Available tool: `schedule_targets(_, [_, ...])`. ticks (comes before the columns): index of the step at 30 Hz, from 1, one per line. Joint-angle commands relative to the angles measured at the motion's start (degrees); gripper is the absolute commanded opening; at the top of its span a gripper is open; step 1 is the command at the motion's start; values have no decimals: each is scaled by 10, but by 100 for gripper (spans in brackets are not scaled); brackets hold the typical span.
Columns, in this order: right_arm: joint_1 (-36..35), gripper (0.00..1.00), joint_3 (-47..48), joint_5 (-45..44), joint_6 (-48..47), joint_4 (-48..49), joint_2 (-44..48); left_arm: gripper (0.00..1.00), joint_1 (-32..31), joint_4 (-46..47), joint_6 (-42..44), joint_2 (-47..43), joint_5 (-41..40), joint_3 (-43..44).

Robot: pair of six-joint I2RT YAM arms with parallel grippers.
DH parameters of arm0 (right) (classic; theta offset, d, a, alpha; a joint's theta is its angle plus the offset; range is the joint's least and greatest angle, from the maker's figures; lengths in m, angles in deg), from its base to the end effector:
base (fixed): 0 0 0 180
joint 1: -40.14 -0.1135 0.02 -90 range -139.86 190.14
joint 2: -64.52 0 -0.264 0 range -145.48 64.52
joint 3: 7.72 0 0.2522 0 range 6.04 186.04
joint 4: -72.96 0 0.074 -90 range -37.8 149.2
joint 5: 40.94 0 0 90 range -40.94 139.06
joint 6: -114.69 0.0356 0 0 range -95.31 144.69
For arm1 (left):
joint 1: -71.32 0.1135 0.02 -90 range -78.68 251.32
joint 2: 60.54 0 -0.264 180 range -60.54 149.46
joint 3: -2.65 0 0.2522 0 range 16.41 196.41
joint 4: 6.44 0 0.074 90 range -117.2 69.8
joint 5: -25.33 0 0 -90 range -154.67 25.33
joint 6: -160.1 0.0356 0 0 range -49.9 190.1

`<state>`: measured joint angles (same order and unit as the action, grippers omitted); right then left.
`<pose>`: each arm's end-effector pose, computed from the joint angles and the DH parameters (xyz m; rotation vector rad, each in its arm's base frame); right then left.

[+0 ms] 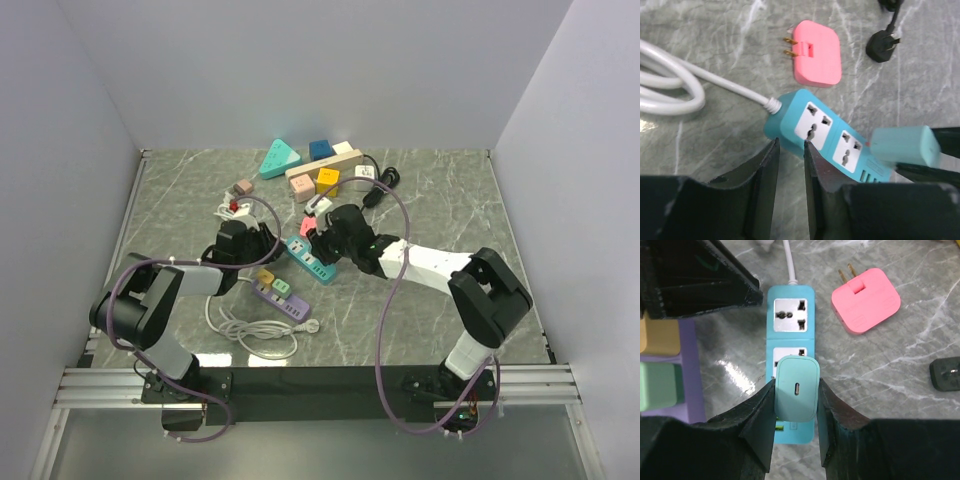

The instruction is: Insert the plug

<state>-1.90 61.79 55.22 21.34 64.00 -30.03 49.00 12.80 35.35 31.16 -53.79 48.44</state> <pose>0.2649 0.2440 0.2088 -0.9082 2.0083 0.4999 0.2756 -0.1204 0.1473 -0.1059 2.1242 -0.8032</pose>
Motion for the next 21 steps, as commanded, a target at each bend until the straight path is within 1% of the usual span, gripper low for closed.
schedule_targets(1, [12,0,35,10,-22,38,-8,33,-2,52,-13,-1,31,3])
schedule_targets(14, [19,0,30,62,-41,66,-32,33,-7,58,-9,30,38,21])
schedule_targets(21, [21,0,23,62,-48,66,-39,33,-17,42,-6,45,23,31])
